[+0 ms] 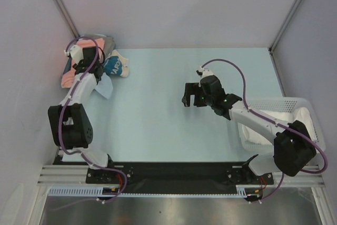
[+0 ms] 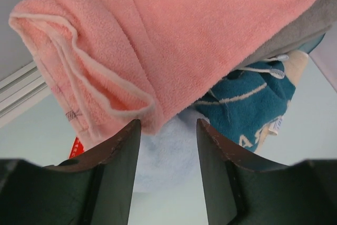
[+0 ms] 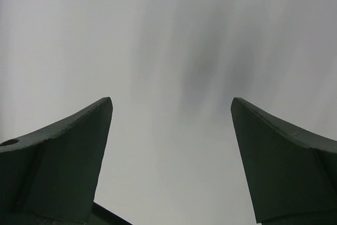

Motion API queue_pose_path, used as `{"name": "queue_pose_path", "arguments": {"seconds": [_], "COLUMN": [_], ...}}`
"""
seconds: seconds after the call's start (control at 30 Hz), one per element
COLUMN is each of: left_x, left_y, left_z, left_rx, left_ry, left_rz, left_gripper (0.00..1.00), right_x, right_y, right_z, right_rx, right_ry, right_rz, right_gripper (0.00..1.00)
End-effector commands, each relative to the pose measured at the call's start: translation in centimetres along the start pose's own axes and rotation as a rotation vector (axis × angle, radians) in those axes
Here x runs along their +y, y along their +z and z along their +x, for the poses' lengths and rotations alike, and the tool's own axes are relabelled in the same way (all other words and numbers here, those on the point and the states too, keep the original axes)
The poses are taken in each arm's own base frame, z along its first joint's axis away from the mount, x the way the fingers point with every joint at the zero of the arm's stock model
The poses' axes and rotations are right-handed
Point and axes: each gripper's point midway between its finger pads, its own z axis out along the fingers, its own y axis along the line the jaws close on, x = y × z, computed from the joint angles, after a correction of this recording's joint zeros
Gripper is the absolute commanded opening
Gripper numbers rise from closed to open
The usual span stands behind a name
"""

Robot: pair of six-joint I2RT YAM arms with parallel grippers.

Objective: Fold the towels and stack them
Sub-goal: Grab crumpled towel

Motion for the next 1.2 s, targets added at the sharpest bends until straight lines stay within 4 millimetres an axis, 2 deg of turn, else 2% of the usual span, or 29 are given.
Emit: {"name": "queue_pose_path", "arguments": {"seconds": [0.0,0.23,0.4,0.6,0.8,1.0,1.17], "left_x": [-0.2,0.3,0.4,1.3,1.6,2.1,2.8], "left_y": [1.3,2.1,2.5,1.6,1.7,1.6,1.4], "left_z": [-2.4,-1.1,-1.0,-1.1,-0.9,-0.8,0.3], "left_rx": [-0.056,-0.025,-0.021,-0.030,-0.022,-0.018,0.003], "left_ry": [-0.041,-0.047,-0.051,-0.087,-0.094,-0.110,-0.138], "left_rz": [-0.030,-0.061,-0.064,-0.070,-0.085,-0.102,-0.119], "left_gripper": [0.52,0.50,0.50,0.50,0.53,0.50,0.47], "right_x": [0.7,0.4,0.2,-0.2,-0.4,-0.6,-0.2], "right_y": [-0.4,0.3,0.6,0.9,1.2,1.1,1.3], "right_z": [-1.2,-0.8,-0.3,-0.2,0.1,0.1,0.4], "right_rx": [-0.047,-0.024,-0.013,-0.012,-0.002,-0.004,0.009], "right_ry": [-0.010,0.000,0.001,0.005,0.010,0.011,0.014], "right_rz": [-0.041,-0.049,-0.043,-0.035,-0.028,-0.026,-0.049], "right_gripper": [1.00,1.00,1.00,1.00,1.00,1.00,1.00]}}
